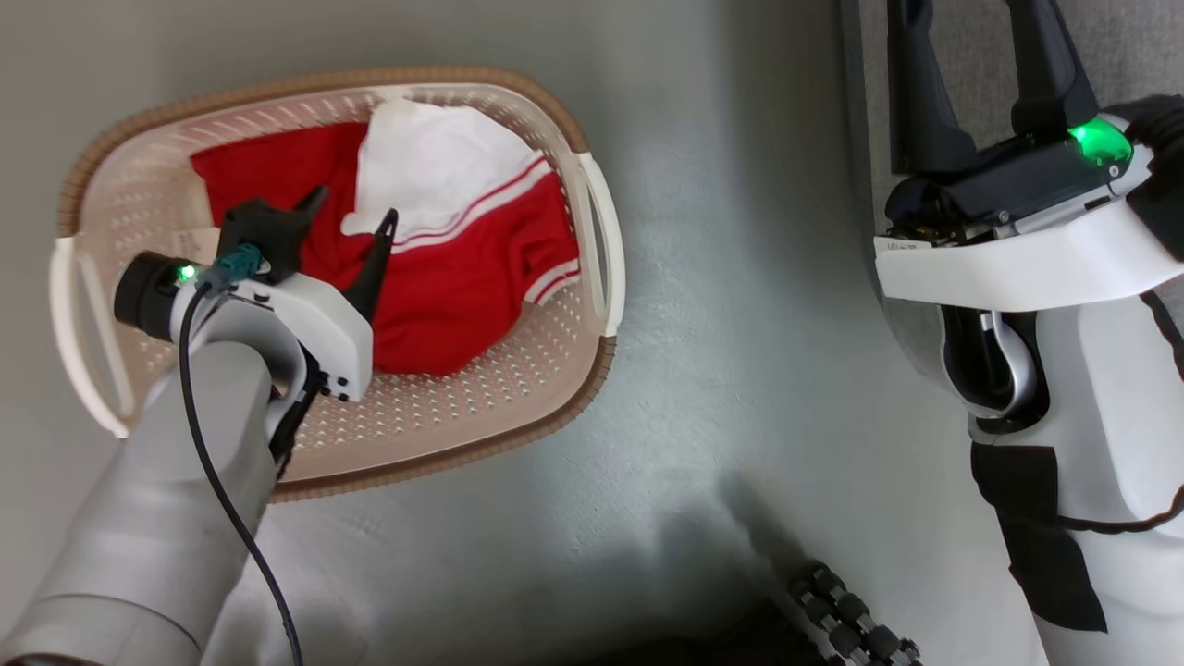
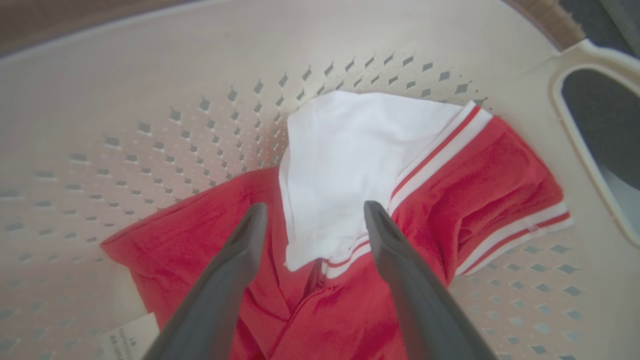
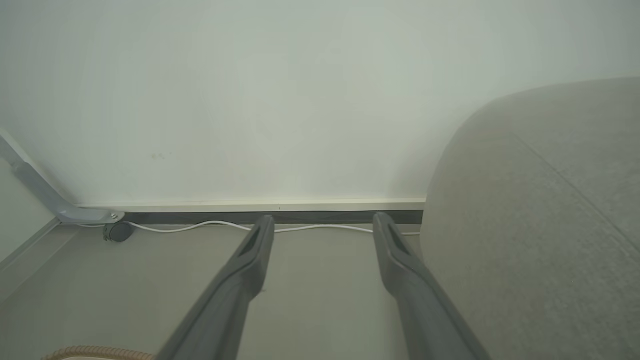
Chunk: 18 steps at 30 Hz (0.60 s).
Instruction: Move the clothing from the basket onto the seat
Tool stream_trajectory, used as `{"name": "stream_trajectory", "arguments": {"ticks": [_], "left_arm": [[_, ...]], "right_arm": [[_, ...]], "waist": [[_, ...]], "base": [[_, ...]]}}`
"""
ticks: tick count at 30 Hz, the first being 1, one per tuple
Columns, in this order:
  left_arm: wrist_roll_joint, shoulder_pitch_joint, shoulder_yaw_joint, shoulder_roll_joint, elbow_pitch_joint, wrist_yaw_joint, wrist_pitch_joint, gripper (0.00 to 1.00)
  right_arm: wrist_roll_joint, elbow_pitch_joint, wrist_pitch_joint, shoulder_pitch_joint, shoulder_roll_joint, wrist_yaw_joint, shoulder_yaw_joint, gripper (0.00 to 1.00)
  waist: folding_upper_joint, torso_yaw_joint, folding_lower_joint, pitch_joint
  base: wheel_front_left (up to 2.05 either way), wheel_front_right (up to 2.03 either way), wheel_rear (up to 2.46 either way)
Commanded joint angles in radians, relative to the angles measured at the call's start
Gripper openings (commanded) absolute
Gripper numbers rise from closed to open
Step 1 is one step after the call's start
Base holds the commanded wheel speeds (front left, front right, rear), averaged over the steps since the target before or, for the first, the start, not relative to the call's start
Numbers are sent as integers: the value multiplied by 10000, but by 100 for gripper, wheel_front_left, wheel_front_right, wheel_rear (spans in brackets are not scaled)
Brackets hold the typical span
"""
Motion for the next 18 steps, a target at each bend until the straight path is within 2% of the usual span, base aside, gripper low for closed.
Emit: {"name": "stream_trajectory", "arguments": {"ticks": [1,8,18], "left_arm": [[-123,-142,-40,326,24,-68,-61,100],[-213,-825,-1265,544,431,-69,-61,100],[-147,-1964,-2650,299,1738,-69,31,100]], "right_arm": [[143,-317,-59,129,84,31,180,100],[198,-415,-59,69,85,31,199,100],[106,-446,-59,392,85,31,109,100]], "waist": [[0,-267,0,382],[0,-376,0,758],[0,-366,0,882]], "base": [[0,0,0],[0,0,0],[0,0,0]]}}
